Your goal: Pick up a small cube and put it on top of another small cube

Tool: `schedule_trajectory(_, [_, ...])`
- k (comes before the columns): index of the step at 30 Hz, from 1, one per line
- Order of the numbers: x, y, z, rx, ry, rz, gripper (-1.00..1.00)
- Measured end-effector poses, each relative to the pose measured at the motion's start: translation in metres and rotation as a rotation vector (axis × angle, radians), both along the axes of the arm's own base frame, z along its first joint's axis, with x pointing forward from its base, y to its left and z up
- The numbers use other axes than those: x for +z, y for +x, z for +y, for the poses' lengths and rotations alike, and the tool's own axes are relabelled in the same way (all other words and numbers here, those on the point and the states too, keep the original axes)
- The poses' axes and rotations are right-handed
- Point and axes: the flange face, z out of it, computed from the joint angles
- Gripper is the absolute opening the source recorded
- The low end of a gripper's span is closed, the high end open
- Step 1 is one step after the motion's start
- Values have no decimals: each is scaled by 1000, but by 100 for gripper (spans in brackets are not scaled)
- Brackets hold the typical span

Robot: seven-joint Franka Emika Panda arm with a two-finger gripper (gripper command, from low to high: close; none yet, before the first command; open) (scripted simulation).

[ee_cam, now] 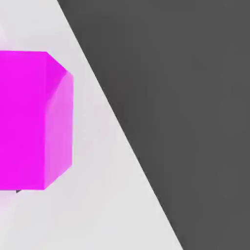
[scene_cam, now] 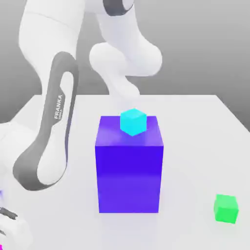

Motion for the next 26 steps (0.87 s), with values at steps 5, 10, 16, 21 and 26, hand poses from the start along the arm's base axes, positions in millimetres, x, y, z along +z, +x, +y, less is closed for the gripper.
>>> schedule_trajectory(5, [14,24,125,256,32,1,-100])
schedule_trajectory(10, [26,16,251,528,46,3,-100])
schedule_trajectory(16, [42,-41,403,911,34,2,-100])
schedule_trajectory(21, [6,-108,526,1255,0,0,100])
schedule_trajectory(26, [6,-108,526,1255,0,0,100])
